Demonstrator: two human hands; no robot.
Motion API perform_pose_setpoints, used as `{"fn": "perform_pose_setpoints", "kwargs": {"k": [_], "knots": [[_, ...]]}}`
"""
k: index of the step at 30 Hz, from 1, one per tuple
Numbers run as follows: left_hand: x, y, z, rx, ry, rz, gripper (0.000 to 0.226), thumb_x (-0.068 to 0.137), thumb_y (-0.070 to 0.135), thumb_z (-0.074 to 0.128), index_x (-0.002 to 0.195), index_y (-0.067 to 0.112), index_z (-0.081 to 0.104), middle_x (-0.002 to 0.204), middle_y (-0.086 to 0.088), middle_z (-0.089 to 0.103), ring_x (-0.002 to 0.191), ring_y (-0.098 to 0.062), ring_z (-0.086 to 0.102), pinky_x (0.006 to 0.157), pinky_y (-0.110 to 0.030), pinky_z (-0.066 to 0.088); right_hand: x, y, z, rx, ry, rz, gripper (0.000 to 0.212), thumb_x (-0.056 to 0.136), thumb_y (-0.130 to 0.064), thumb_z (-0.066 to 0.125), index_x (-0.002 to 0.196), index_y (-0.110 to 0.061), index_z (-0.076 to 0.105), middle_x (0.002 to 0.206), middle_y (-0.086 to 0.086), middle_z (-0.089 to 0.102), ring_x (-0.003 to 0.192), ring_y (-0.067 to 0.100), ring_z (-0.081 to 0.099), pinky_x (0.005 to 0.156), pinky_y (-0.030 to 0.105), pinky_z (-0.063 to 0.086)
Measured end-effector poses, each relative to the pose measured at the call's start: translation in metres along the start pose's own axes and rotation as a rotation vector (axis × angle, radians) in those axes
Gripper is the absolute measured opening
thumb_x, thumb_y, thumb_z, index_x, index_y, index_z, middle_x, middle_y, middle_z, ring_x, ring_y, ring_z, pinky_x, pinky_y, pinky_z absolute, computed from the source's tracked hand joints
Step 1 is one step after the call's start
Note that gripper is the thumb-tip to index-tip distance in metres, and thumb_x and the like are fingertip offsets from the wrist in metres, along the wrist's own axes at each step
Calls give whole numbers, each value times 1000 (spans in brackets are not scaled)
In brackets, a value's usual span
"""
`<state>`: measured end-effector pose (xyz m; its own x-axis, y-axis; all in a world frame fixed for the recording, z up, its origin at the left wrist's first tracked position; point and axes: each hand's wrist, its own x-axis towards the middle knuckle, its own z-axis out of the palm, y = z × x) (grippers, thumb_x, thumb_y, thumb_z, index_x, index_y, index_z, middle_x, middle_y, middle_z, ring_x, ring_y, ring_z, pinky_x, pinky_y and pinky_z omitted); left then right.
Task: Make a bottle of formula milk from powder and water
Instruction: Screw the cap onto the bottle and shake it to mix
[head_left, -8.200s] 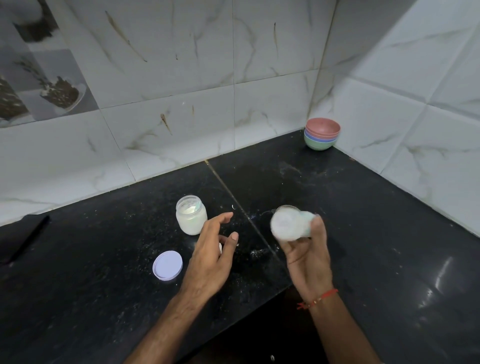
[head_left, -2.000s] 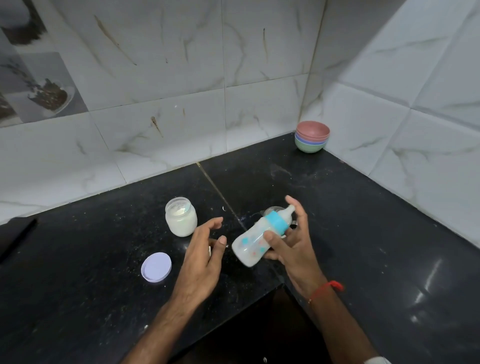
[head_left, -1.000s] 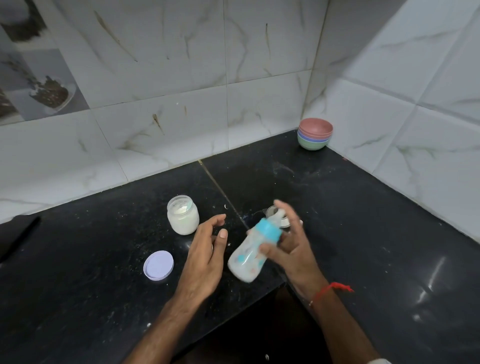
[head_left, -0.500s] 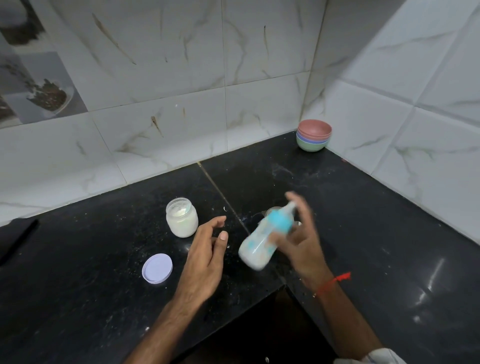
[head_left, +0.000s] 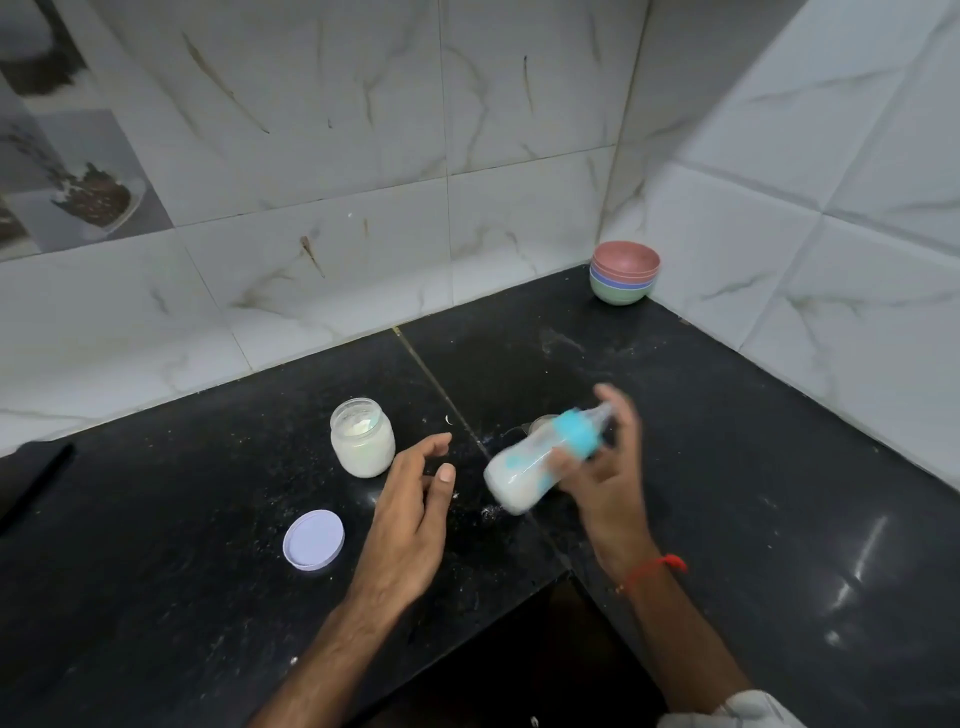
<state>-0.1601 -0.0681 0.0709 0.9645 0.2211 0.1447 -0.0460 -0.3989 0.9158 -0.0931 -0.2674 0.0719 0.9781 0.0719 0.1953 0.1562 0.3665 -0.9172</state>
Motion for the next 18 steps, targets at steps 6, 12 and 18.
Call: {"fn": "perform_pose_setpoints", "kwargs": {"k": [6, 12, 18], "knots": [[-2, -2, -2, -7, 5, -1, 34, 108, 31, 49, 141, 33, 53, 136, 20, 58, 107, 2, 62, 92, -24, 49, 6, -1, 4, 288, 184, 6, 59, 100, -14, 63, 148, -35, 34, 130, 9, 60, 103, 18, 71, 84, 40, 62], [-1, 1, 1, 9, -8, 8, 33, 108, 32, 49, 141, 36, 53, 136, 23, 57, 107, 1, 61, 88, -15, 44, 1, 1, 0, -257, -393, 39, 81, 82, -10, 83, 143, -46, 43, 125, 14, 63, 100, 22, 70, 88, 37, 60], [-2, -1, -5, 6, 8, 4, 34, 108, 34, 48, 141, 39, 52, 136, 25, 57, 111, 0, 60, 95, -27, 51, 20, 4, -2, 551, 492, 4, 55, 104, -25, 57, 152, -26, 30, 137, 7, 59, 105, 20, 73, 78, 38, 63]]}}
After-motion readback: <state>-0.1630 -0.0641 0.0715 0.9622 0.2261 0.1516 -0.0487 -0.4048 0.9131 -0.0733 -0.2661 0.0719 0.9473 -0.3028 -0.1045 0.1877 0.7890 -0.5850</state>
